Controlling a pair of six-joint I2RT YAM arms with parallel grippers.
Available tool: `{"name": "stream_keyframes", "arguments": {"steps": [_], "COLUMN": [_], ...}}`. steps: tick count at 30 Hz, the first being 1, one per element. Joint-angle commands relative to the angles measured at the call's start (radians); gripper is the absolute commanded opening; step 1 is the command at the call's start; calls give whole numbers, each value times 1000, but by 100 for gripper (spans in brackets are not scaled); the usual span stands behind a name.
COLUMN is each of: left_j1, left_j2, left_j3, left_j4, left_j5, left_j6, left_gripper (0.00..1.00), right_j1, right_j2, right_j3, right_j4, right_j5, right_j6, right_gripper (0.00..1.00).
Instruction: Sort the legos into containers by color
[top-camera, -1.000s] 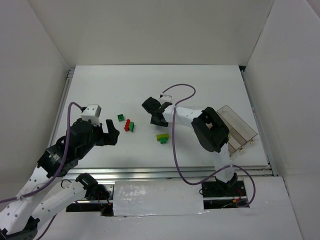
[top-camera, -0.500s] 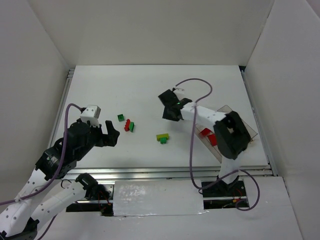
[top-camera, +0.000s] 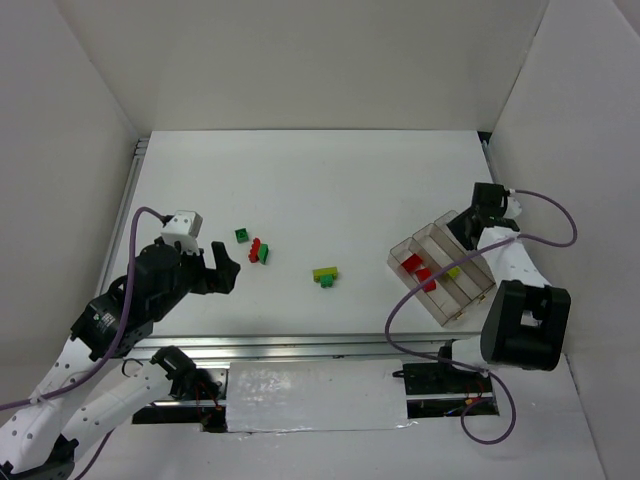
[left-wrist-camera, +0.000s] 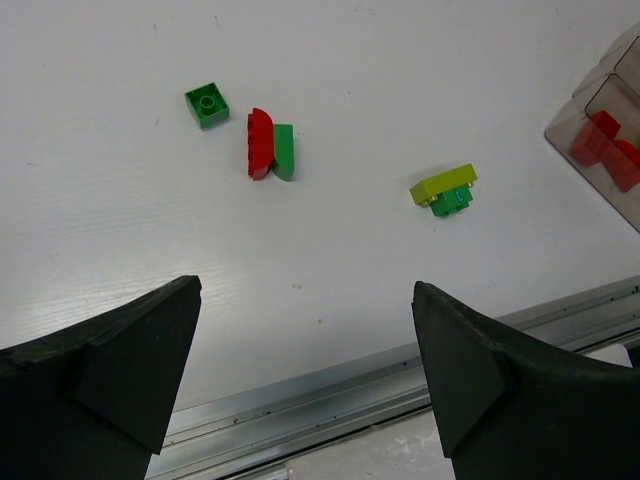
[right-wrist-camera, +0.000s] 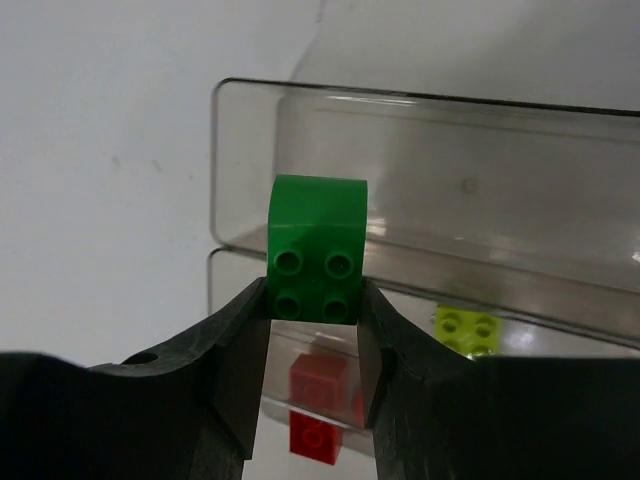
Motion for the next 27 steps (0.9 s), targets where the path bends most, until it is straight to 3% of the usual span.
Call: {"name": "stream_keyframes", "arguments": {"steps": [1,5,8,9,10,12,15,19,22,23,24,25,27], "left_j1": [-5,-5,-5,-5,-6,-5,-5,-5,-5,-5,-2,2,14], "left_j2": [-10,-3,6,6,6,5,5,8,20,29,55,71,121], "left_j3": [-10,-10,-10,-12,-12,-12,-12,-12,-10,-9,0,5,26], "left_j4": [48,52,52,51,54,54,55,54,48,48,36,25,-12], "left_j5": [22,38,44,45,47,52,53,41,12,6,-19,-34,-85], "left_j6": [21,30,33,33,34,36,38,33,16,13,7,-10,-37], "left_gripper": [100,100,99,100,99,100,99,100,100,99,100,99,100], "right_j1": [-70,-134,-145,-148,-148,-146,-146,-133,43,118,278,350,537], "right_j2": [18,12,31,44,49,48,29,-1,-79,-93,-109,-112,-94], "right_j3": [8,-19,-10,-5,-1,-4,-8,10,48,74,99,138,160], "right_j4": [46,81,83,78,69,75,77,63,48,20,-13,-27,-28], "right_j5": [-86,-101,-107,-106,-104,-112,-115,-141,-80,45,84,112,138], "right_j6": [9,45,39,39,41,42,42,29,-34,-37,-48,-51,-37], "right_gripper": [5,8,19,40,54,63,71,74,77,77,78,78,99]}}
